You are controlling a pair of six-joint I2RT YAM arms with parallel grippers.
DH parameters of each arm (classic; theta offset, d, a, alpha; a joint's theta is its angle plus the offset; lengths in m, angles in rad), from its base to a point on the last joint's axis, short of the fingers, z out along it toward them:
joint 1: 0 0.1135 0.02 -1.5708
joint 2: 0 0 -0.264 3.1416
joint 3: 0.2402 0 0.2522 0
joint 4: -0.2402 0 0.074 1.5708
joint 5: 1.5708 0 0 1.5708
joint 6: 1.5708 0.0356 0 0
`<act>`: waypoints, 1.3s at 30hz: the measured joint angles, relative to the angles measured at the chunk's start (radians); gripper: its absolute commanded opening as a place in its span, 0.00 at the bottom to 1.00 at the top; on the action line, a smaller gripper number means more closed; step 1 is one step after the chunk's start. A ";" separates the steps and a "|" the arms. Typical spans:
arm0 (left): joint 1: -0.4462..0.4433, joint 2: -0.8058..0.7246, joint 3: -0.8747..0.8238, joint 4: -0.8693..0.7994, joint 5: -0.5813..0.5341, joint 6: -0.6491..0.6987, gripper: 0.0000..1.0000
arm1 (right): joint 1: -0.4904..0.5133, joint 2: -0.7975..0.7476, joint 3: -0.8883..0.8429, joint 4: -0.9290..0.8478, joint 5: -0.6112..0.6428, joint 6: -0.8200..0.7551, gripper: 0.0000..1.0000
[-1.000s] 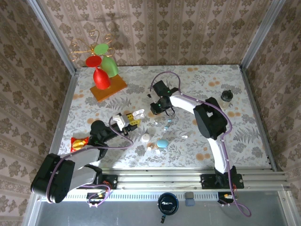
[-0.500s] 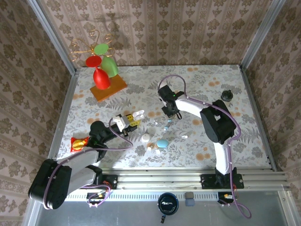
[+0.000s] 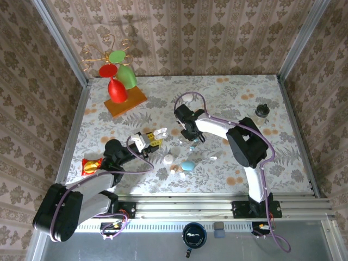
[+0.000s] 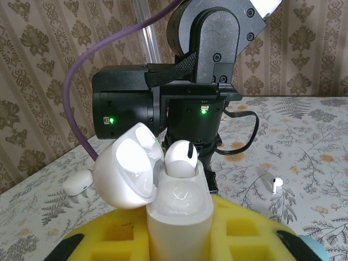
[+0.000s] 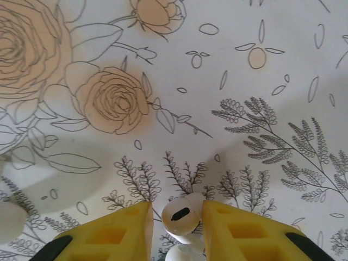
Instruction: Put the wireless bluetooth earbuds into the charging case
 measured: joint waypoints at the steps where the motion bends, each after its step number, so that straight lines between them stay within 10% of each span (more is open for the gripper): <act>1: 0.000 0.001 0.000 0.000 0.000 0.001 0.00 | 0.000 0.000 0.000 -0.001 -0.006 0.006 0.33; 9: 0.000 0.001 0.000 0.000 0.000 0.006 0.00 | -0.047 -0.024 0.000 0.010 -0.148 0.023 0.53; 39: 0.000 0.019 0.000 -0.022 0.000 0.016 0.00 | -0.248 0.041 -0.003 0.085 -0.675 -0.017 0.47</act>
